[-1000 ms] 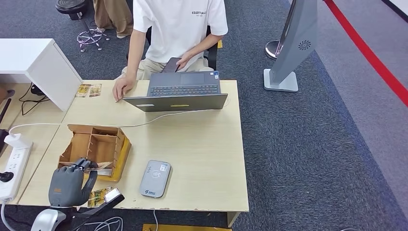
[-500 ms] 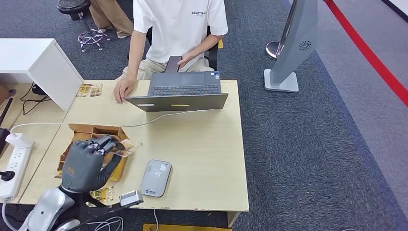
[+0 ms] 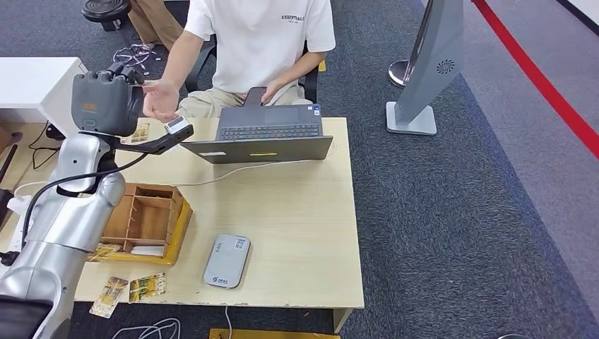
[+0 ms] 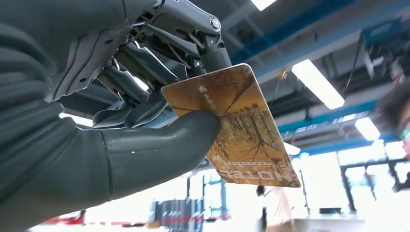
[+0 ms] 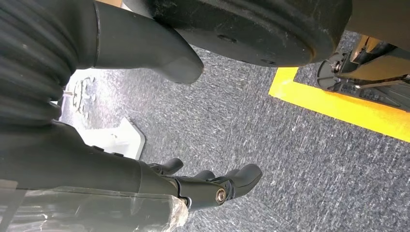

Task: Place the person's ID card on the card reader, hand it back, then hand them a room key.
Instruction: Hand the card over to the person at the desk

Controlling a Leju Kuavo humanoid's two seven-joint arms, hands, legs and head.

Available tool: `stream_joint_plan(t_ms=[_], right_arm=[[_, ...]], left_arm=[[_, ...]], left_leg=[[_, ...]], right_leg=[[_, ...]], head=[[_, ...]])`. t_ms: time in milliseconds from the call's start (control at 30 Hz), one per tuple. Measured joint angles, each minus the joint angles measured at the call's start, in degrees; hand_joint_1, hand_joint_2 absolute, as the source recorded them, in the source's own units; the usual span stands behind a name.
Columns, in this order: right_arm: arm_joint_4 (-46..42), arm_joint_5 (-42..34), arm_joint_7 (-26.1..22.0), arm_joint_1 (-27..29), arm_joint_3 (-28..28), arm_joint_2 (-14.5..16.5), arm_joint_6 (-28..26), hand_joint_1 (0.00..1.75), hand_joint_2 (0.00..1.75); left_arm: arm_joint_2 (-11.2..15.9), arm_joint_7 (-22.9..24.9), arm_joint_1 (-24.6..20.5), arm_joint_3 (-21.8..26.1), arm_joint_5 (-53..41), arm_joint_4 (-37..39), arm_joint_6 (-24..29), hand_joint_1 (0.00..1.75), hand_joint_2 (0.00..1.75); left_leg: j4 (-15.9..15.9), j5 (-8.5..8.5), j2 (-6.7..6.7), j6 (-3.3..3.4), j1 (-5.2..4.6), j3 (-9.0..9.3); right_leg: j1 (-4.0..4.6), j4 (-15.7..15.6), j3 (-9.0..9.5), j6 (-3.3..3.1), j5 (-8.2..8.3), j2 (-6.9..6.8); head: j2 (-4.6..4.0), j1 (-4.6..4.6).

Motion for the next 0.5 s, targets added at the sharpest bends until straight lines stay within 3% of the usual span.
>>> stream_joint_plan(t_ms=[100, 233, 500], right_arm=[[0.0, -0.3, 0.2, 0.0, 0.0, 0.0, 0.1, 0.0, 1.75], [0.0, -0.5, 0.8, 0.0, 0.0, 0.0, 0.5, 0.0, 1.75], [0.0, -1.4, 1.4, 0.1, -0.2, -0.1, 0.8, 0.0, 1.75]], left_arm=[[-1.5, 0.1, -2.3, 0.4, -0.4, 5.6, 0.3, 1.75, 1.75], [-3.1, 0.7, -3.6, 0.7, -0.4, 10.0, 1.1, 0.0, 1.75], [-5.0, 0.8, -3.5, 2.1, 0.9, 12.8, 2.0, 0.0, 1.75]], left_leg=[[0.0, -0.01, 0.01, 0.0, 0.0, -0.05], [0.0, -0.02, 0.01, 0.02, -0.01, -0.11], [0.0, -0.02, 0.01, 0.02, 0.0, -0.15]], right_leg=[[0.0, 0.0, -0.03, 0.0, 0.0, 0.01], [0.0, 0.0, -0.08, 0.01, -0.01, 0.0], [0.0, 0.0, -0.12, 0.0, 0.0, 0.01]], head=[[0.0, -0.01], [0.0, 0.01], [0.0, 0.01]])
